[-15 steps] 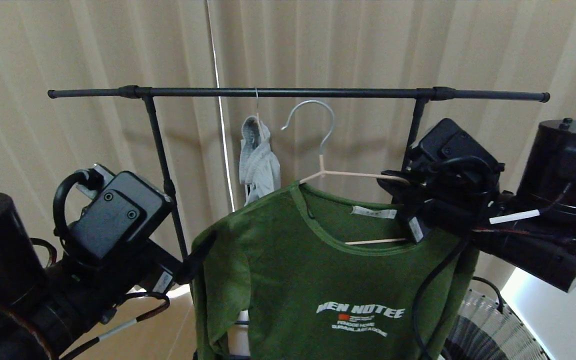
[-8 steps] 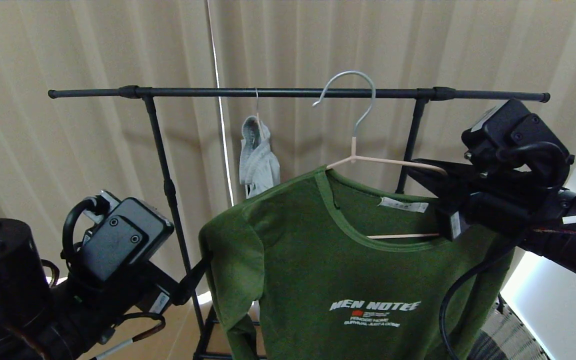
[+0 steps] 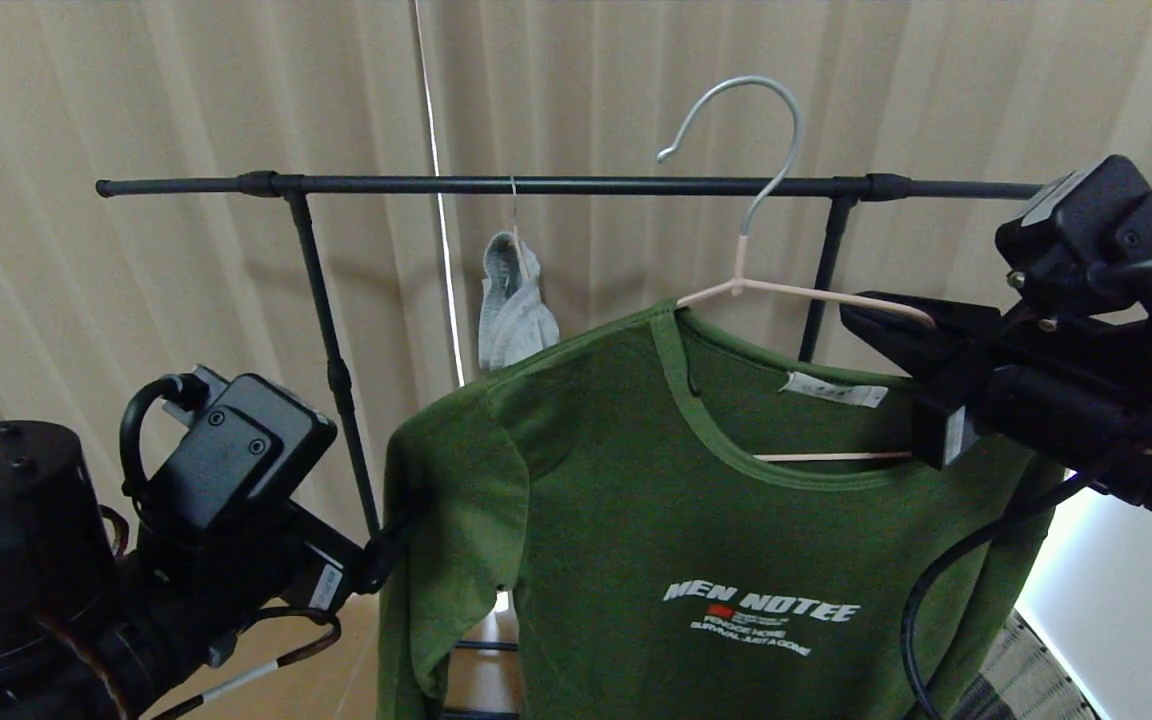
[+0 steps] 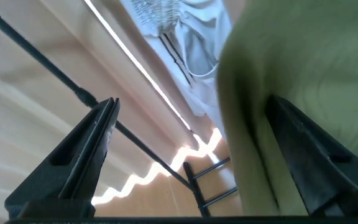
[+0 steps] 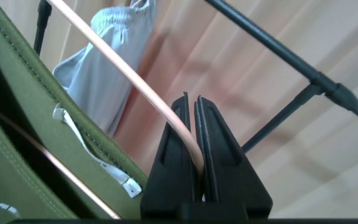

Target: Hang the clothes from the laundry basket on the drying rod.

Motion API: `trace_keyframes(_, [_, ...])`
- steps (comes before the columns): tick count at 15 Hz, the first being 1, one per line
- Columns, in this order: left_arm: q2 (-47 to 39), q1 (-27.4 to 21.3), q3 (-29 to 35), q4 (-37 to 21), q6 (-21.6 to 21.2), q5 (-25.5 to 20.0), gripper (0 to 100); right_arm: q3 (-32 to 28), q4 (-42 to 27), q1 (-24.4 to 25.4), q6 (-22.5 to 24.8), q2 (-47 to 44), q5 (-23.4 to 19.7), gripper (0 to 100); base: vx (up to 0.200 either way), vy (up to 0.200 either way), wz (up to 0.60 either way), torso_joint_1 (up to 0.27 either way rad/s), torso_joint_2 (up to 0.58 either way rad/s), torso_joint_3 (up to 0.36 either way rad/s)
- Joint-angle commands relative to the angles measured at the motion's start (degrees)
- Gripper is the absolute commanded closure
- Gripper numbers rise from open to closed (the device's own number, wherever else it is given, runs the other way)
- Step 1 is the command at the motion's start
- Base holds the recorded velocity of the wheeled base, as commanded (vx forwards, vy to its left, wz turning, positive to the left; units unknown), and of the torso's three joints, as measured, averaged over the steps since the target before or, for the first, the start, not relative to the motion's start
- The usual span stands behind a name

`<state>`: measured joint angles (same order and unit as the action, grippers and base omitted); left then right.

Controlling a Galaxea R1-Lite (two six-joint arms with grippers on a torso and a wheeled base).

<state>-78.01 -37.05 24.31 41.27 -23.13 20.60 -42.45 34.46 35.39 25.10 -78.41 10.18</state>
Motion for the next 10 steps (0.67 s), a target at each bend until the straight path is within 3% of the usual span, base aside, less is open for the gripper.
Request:
trace_keyframes(1, [-0.57, 0.31, 0.30, 0.13, 0.01, -0.74, 100, -0.09, -0.01, 0.03, 0.04, 0.71, 0.02, 100, 0.000, 0.000, 0.00, 0.000, 0.00, 0.000])
trace_keyframes(3, [-0.65, 0.48, 0.30, 0.31, 0.10, -1.09, 100, -0.09, -0.01, 0.03, 0.04, 0.98, 0.02, 100, 0.000, 0.000, 0.00, 0.000, 0.00, 0.000])
trace_keyframes(8, [-1.09, 10.42, -0.58, 1.89, -0.34, -1.09, 100, 0.00, -0.19, -2.78, 0.12, 1.59, 0.54, 100, 0.000, 0.000, 0.00, 0.000, 0.00, 0.000])
trace_keyframes(10, [-0.92, 11.56, -0.93, 2.86, -0.43, -1.09, 100, 0.08, -0.19, -3.31, 0.12, 1.42, 0.46, 100, 0.000, 0.000, 0.00, 0.000, 0.00, 0.000])
